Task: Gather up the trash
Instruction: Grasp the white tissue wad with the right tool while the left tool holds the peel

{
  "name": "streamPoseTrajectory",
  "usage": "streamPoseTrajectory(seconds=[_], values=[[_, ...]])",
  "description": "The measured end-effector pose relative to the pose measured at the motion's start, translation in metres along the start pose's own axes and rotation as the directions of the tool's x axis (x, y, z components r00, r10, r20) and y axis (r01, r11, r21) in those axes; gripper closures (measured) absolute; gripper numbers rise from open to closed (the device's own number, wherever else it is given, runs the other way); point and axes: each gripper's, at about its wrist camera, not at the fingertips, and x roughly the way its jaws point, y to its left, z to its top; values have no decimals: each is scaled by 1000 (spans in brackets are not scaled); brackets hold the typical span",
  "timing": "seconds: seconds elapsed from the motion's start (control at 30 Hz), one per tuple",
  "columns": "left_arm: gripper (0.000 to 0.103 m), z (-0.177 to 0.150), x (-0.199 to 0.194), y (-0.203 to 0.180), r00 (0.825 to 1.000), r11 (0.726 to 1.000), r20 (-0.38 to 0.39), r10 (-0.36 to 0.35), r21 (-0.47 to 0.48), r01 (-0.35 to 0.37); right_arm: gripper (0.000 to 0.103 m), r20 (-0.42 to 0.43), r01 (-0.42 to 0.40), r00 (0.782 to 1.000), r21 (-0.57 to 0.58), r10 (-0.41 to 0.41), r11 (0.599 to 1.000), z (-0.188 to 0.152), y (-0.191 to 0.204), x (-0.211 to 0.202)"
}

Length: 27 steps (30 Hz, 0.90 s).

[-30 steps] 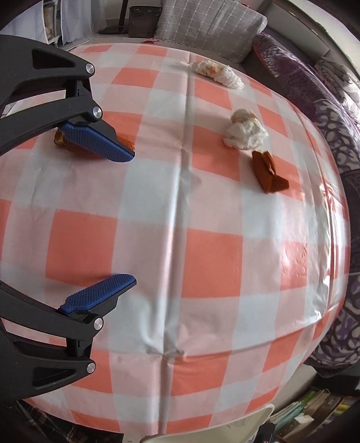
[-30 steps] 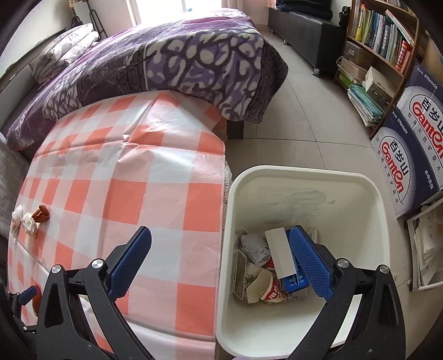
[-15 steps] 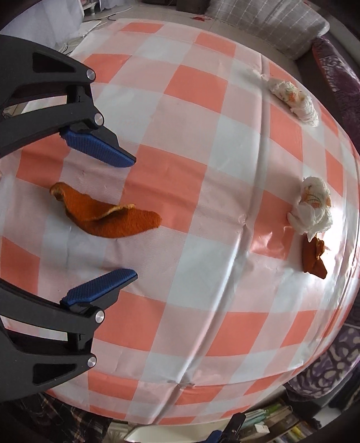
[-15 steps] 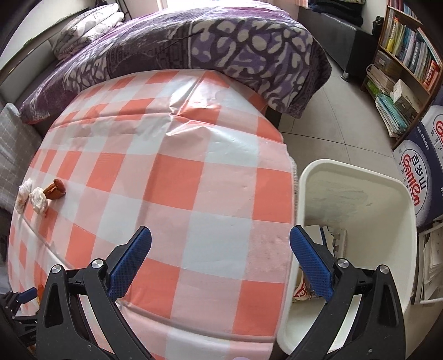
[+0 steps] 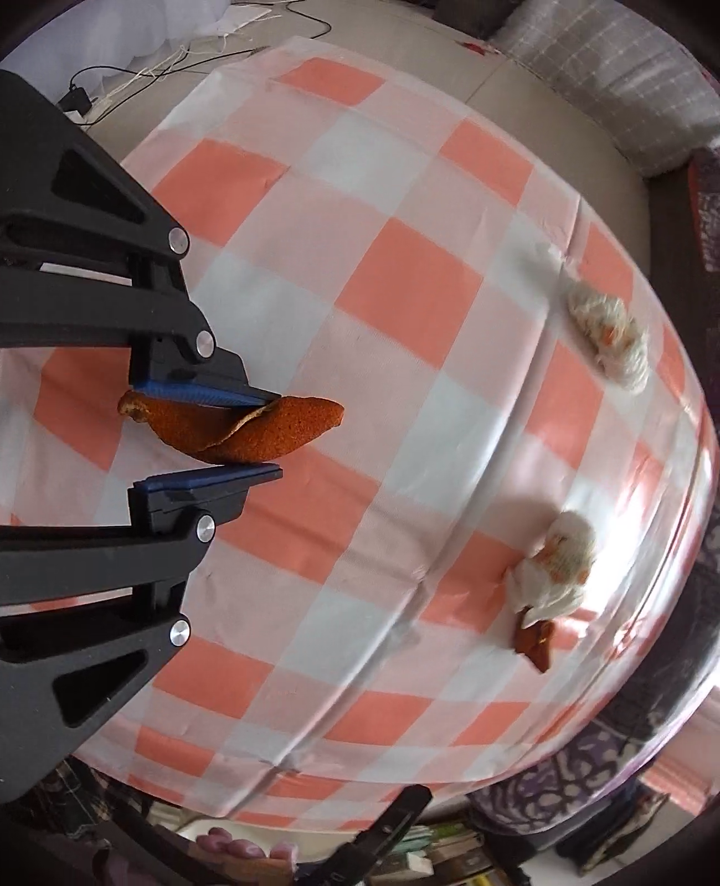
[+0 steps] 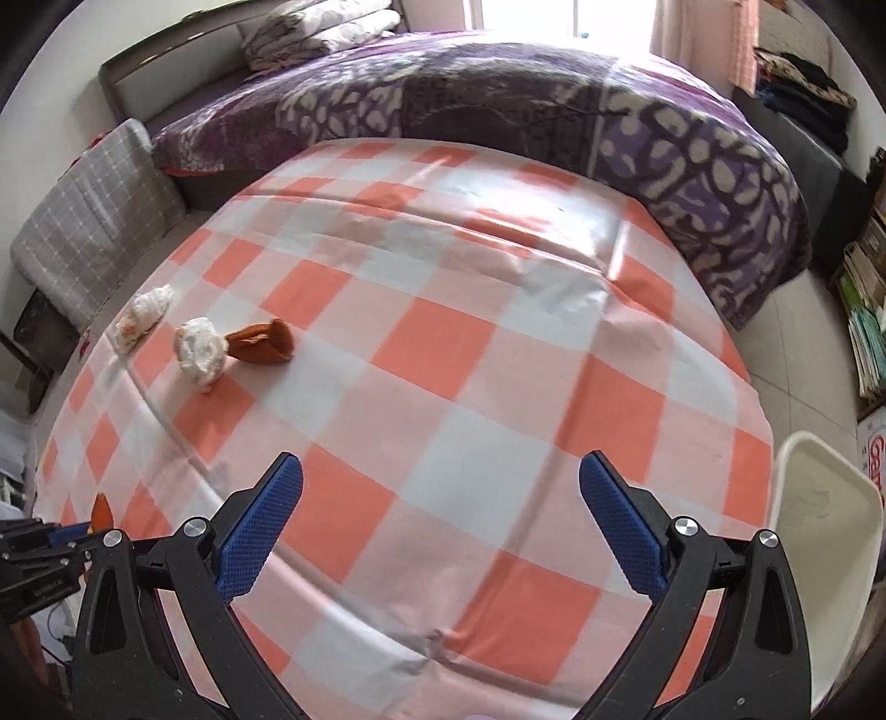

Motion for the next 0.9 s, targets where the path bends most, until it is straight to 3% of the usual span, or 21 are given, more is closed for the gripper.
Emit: streamPoseTrajectory(seconds=[0.17, 0.3, 0.4, 0.5, 0.57, 0.6, 0.63, 0.77, 0.9], values=[[83, 13, -41, 20, 991, 995, 136, 9, -102, 5, 7, 50, -52, 997, -207, 64, 977, 18, 69, 12], [83, 17, -70, 26, 977, 988, 215, -5, -147, 38, 7, 24, -118, 991, -337, 134, 934, 35, 121, 27], [83, 22, -75, 24, 972, 985, 235, -17, -161, 56, 9, -8, -121, 992, -372, 127, 920, 44, 147, 41], [83, 25, -73, 23, 972, 984, 235, -30, -165, 70, 22, -31, -108, 994, -392, 105, 914, 48, 161, 55], [83, 25, -71, 25, 972, 983, 231, -31, -169, 72, 39, -59, -120, 993, -384, 106, 916, 51, 163, 64], [83, 25, -70, 26, 973, 982, 228, -32, -172, 73, 58, -69, -124, 992, -377, 106, 918, 51, 163, 67], [83, 26, -69, 27, 974, 981, 225, -32, -177, 73, 67, -78, -127, 991, -368, 106, 921, 51, 162, 71], [83, 27, -70, 33, 972, 977, 235, -27, -201, 76, 69, -30, -133, 991, -337, 131, 932, 53, 155, 67], [83, 29, -79, 33, 958, 973, 285, -15, -215, 79, 69, 53, -137, 986, -281, 158, 950, 62, 144, 50]])
